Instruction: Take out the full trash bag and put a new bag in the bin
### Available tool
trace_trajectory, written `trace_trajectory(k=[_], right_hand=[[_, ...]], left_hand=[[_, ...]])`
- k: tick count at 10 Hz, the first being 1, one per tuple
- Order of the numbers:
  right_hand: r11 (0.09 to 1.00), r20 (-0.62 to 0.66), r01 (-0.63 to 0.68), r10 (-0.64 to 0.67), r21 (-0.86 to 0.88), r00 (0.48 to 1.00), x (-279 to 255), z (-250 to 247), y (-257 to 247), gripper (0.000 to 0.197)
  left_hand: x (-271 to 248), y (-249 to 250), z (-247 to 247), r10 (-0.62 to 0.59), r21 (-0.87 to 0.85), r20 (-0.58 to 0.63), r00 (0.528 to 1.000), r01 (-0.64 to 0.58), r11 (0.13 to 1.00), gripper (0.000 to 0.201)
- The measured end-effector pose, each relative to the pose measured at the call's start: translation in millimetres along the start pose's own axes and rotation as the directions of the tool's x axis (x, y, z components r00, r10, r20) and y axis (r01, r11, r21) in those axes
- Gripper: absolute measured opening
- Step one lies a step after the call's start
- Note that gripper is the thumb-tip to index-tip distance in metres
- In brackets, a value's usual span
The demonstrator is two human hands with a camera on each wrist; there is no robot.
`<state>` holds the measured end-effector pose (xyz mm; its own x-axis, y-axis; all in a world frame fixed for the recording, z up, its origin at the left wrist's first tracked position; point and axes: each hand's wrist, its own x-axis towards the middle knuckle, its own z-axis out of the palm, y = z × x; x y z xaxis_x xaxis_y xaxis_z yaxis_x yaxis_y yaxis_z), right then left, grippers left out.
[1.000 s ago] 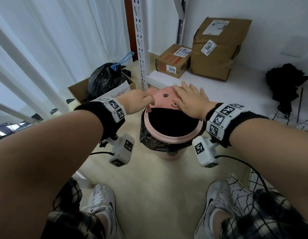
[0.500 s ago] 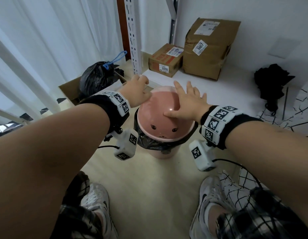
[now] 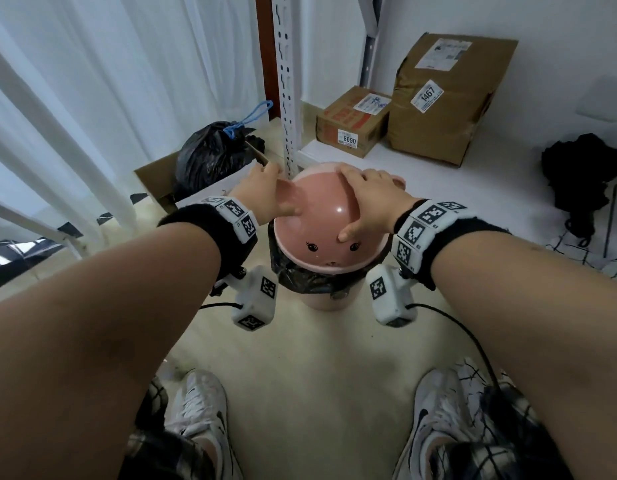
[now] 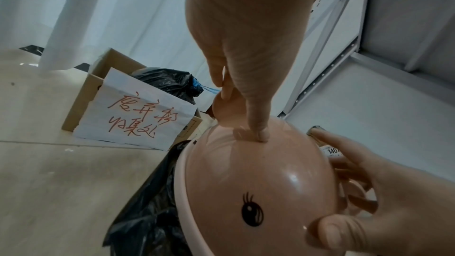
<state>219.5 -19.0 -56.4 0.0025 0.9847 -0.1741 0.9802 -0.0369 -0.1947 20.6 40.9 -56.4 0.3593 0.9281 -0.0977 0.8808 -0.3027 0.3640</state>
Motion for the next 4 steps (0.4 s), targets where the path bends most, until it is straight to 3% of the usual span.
trace_trajectory(k=[2, 4], right_hand=[[0.998, -0.005, -0.02, 0.019, -0.054, 1.0, 8, 1, -2, 0.121], [0.998, -0.127, -0.057, 0.058, 0.009, 0.99, -10, -30, -5, 0.104]], left_hand=[[5, 8, -2, -0.036, -0.004, 0.019, 0.999, 0.037, 0.999, 0.085], [-3, 24, -31, -0.012, 0.012, -0.077, 0.997, 0.013, 1.0, 0.084]])
